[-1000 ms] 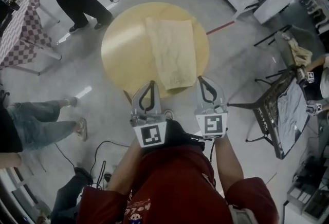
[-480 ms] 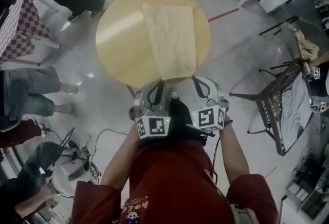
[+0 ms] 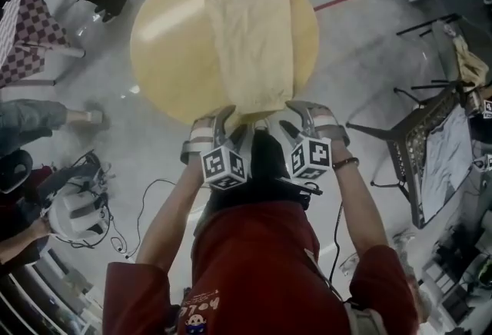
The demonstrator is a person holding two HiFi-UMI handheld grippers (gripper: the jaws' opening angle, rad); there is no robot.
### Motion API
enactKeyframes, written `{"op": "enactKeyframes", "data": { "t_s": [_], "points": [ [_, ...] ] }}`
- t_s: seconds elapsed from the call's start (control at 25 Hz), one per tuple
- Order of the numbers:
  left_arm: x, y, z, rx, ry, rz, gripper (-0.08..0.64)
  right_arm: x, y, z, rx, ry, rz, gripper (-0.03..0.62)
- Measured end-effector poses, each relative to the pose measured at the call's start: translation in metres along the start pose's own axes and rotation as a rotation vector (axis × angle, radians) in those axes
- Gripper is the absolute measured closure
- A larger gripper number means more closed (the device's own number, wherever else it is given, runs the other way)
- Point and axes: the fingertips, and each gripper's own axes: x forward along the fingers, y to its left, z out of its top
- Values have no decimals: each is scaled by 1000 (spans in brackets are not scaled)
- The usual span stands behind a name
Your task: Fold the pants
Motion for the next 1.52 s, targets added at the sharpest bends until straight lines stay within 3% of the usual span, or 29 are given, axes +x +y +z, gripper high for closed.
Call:
{"op": "enactKeyframes", "data": {
  "t_s": [0.4, 0.52, 0.6, 0.76, 1.2, 1.52],
  "points": [
    [37, 2, -13, 187, 88, -162, 276, 50, 10, -15, -278, 98, 99, 350],
    [40, 2, -12, 239, 104, -210, 282, 53, 9, -9, -312, 90, 83, 397],
    [38, -2, -11, 261, 96, -230, 336, 52, 4, -5, -314, 86, 52, 461],
    [33, -12, -14, 233, 68, -190, 443, 48, 10, -3, -301, 74, 47, 496],
    [4, -20, -11, 201, 47, -160, 449, 14, 17, 14, -224, 68, 16, 532],
    [-21, 10, 8, 205, 10, -97, 448, -12, -10, 35, -167, 61, -44, 534]
  ]
}}
